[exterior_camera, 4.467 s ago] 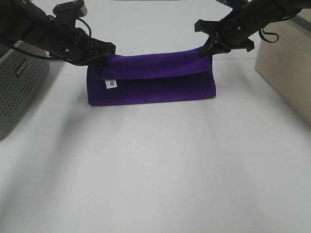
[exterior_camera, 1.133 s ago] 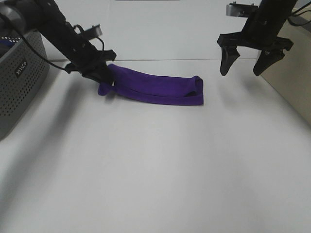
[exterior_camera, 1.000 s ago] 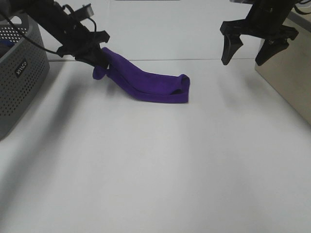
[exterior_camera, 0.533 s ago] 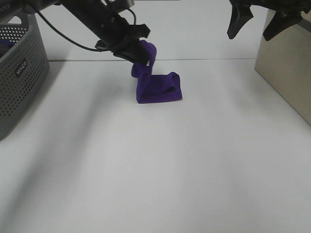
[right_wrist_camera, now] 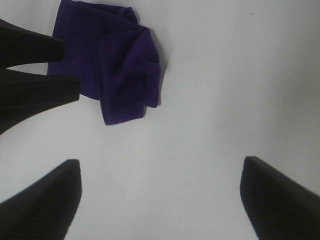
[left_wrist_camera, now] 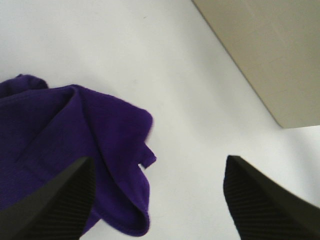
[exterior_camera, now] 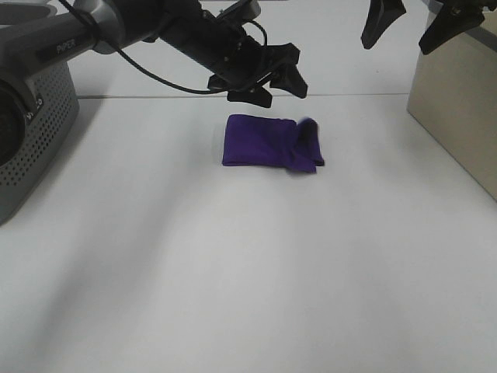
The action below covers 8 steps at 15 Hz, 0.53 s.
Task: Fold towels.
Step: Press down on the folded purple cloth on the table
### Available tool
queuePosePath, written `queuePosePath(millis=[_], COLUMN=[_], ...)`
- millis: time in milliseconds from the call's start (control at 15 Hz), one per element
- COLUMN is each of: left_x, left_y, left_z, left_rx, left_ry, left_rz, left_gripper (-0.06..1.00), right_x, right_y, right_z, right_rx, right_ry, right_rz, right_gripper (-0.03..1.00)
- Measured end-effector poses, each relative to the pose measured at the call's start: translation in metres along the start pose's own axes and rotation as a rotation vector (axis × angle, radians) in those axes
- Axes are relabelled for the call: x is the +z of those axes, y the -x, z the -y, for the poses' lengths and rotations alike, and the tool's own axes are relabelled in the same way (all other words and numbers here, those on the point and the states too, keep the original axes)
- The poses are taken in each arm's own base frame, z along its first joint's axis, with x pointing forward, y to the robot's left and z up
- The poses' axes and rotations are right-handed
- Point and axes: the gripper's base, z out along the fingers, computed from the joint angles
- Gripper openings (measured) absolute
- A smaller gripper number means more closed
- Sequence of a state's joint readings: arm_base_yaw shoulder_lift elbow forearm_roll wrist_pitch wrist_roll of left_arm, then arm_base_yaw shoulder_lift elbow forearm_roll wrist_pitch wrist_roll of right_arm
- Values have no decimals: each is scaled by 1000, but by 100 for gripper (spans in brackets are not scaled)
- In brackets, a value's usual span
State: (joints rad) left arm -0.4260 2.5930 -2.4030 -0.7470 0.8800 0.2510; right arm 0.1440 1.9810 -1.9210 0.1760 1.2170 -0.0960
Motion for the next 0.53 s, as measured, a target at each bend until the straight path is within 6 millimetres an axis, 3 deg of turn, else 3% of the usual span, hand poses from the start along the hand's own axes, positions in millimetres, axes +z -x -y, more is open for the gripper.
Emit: queuePosePath(millis=[133,267,400,533], left_x=[2,-8,-35,-67], left_y=[-1,4,16,21], left_z=[4,3,-1,-18], left_rx=[-5,26,73,111], left_ry=[-15,14,69,193], left_rz=[-2,5,10,-66], left_gripper=[69,70,70,70], right_x=[0,-1,-5,-9], right_y=[0,0,0,0], right_z=[0,0,-1,-2], right_rx=[0,0,-8,-25], right_ry=[1,1,0,6], right_rz=[0,3,10,20], right_gripper=[83,83,83,83])
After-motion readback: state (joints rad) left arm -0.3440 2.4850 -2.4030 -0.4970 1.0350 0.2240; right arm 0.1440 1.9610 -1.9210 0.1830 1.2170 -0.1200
